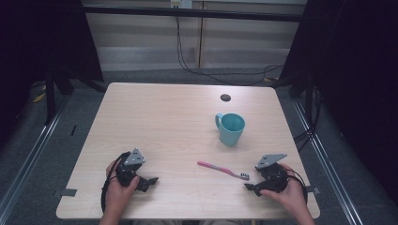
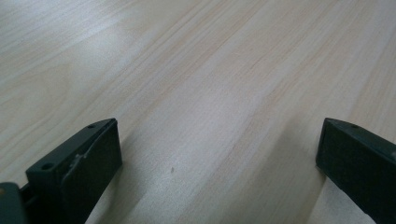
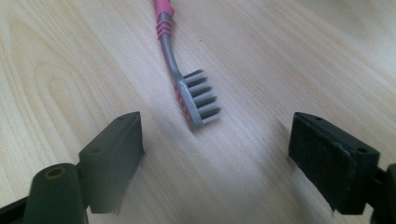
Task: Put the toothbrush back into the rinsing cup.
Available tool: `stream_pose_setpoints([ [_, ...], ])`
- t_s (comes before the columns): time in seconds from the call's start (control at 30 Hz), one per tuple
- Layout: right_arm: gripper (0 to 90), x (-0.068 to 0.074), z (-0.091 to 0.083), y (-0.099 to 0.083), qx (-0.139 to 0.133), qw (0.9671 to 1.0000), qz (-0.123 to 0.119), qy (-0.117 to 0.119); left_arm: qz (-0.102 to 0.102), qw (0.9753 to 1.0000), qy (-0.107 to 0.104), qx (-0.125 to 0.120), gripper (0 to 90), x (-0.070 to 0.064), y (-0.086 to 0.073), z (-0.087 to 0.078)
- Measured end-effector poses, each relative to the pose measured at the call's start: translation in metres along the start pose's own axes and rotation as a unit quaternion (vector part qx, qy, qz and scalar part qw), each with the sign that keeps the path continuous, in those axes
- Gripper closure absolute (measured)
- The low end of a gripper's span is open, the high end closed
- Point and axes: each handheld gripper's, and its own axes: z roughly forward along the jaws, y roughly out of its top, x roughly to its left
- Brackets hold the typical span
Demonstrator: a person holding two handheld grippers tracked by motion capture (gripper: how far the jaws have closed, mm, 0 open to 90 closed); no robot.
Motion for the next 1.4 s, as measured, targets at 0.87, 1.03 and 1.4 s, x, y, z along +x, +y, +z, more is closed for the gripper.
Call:
stream_pose_setpoints([
  [0.87,33.9,0.014,0.017,0.083,0.126,0.9875,-0.089,0.029,-0.001,1.0000,0.000,0.001,0.0,0.000,0.000,0.000],
  [1.03,36.1,0.016,0.023,0.092,0.135,0.9853,-0.099,0.034,0.001,1.0000,0.001,0.001,0.0,0.000,0.000,0.000],
  [1.4,47.6,0.019,0.034,0.107,0.168,0.9786,-0.111,0.041,-0.002,1.0000,-0.001,0.000,0.0,0.000,0.000,0.000],
])
